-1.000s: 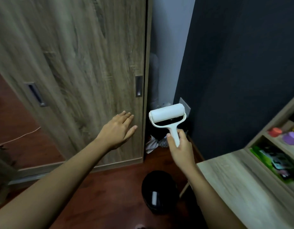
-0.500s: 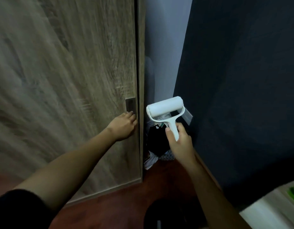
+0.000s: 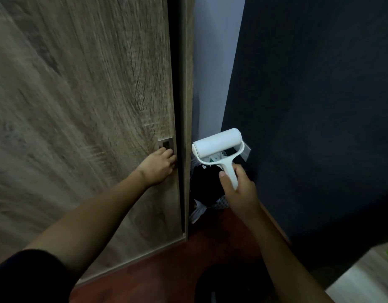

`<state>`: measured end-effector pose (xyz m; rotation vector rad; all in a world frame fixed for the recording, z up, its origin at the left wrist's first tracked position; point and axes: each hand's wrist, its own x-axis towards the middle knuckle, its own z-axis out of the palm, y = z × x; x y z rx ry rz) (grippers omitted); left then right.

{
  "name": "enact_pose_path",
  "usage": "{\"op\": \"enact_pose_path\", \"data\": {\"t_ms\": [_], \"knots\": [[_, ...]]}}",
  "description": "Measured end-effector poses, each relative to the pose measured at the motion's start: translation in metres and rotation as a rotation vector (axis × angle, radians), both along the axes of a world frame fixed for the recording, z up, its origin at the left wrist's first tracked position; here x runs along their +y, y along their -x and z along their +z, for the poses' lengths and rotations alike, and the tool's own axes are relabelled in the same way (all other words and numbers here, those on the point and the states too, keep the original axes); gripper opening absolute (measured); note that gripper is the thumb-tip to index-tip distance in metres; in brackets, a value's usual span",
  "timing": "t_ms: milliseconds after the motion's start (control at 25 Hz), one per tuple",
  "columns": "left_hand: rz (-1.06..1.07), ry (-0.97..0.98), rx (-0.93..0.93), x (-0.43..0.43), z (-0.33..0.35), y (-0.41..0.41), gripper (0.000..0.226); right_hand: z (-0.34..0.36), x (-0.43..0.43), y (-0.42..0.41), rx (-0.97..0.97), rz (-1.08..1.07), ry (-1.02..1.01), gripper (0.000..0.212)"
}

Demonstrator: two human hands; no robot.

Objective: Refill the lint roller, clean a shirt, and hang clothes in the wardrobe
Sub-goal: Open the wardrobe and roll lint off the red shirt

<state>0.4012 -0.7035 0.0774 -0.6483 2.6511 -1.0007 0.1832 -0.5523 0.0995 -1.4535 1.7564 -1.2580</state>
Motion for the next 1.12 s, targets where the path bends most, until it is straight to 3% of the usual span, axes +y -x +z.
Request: {"op": "enact_pose_path", "data": {"t_ms": [200, 440, 920, 1120], "knots": [[0.055, -0.019, -0.001, 0.015, 0.002, -0.05, 0.026, 0.016, 0.013, -0.042, -0.038, 0.051, 0.004, 0.01], [0.174, -0.017, -0.004, 0.048, 0.008, -0.154, 0.044, 0.023, 0.029, -0.133, -0.058, 0.111, 0.031, 0.01], [0.427, -0.063, -0.119, 0.11, 0.025, -0.352, 0.032, 0.024, 0.047, -0.281, -0.039, 0.16, 0.116, 0.01], [0.523, -0.015, -0.063, 0.135, 0.02, -0.405, 0.033, 0.029, 0.054, -0.313, -0.014, 0.2, 0.12, 0.009]]}}
